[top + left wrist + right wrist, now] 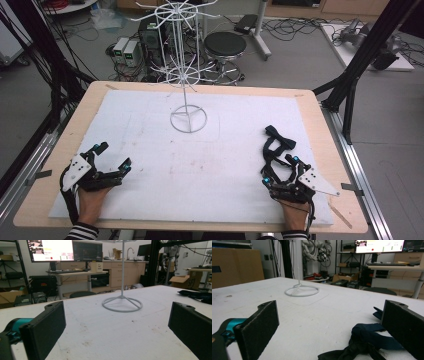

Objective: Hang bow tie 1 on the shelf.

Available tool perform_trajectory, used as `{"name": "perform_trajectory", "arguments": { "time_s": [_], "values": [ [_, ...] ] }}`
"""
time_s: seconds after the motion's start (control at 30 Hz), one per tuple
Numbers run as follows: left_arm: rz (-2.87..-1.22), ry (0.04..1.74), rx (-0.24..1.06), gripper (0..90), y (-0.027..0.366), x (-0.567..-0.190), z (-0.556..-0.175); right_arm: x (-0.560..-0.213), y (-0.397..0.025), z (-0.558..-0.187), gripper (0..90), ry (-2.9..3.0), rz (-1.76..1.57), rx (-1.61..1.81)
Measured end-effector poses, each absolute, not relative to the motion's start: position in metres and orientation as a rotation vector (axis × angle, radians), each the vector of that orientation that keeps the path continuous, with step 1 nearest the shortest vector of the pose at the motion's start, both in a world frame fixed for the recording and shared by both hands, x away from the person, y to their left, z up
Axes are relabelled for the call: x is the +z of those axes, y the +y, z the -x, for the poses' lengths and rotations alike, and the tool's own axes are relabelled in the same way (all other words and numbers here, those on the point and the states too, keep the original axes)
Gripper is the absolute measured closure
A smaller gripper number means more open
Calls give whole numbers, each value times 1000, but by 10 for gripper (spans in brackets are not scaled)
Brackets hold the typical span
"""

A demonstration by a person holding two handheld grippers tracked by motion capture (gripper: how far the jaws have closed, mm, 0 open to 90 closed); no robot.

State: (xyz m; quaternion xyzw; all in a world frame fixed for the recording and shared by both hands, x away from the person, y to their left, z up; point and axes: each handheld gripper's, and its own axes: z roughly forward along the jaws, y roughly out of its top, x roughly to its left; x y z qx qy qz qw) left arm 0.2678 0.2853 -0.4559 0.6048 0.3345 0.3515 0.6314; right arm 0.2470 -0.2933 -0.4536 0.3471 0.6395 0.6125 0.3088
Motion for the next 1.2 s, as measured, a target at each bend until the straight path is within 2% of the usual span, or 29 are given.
{"name": "perform_trajectory", "arguments": {
  "time_s": [0.83,1.2],
  "values": [
    [-1385,766,805,17,285,-456,-268,-452,-295,-249,7,1696,-954,1625],
    [-1384,765,806,17,285,-456,-268,-437,-295,-258,7,1779,-981,1586]
  ]
}}
